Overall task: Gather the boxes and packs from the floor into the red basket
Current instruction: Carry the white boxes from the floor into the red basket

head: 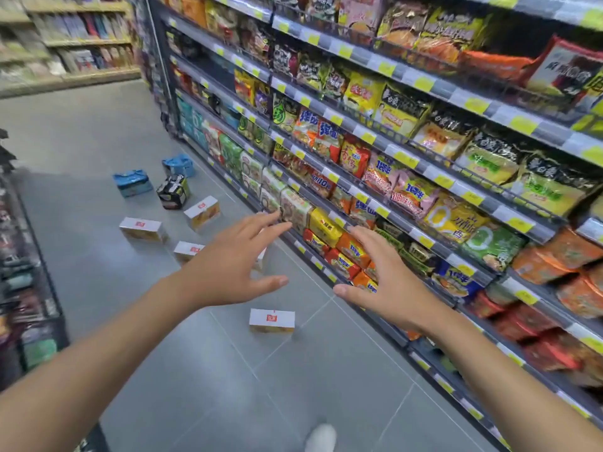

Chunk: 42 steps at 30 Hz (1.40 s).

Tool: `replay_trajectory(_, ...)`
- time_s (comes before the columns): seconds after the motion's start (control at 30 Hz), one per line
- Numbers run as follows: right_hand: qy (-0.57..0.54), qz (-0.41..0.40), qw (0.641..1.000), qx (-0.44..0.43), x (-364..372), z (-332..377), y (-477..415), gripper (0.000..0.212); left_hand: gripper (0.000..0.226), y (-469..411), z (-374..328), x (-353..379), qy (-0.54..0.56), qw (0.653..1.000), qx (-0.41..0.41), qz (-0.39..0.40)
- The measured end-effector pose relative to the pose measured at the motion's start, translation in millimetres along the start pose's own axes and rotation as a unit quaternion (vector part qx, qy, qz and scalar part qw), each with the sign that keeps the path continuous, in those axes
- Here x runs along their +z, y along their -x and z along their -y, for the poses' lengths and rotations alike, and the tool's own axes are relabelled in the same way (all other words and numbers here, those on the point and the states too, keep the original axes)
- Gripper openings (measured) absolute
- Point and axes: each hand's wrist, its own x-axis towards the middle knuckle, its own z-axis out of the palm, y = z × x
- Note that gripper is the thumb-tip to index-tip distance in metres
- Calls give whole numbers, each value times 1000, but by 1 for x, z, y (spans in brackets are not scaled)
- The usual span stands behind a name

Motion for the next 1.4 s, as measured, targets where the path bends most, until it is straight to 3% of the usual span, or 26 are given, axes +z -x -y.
replay_trajectory(0.6,-56,122,991,-20,4,-115,-179,106,88,-107,82,48,54,988,-144,31)
replay_trajectory(0.83,-60,166,984,-1,37,-134,-214,106,90,-116,116,80,68,984,-157,56)
replay_trajectory(1.1,-81,149,985,39,116,-164,-239,107,86,-130,177,145,51,987,-118,94)
replay_trajectory(1.4,-86,178,975,105,260,-249,-248,116,86,-124,250,295,30,979,-108,169)
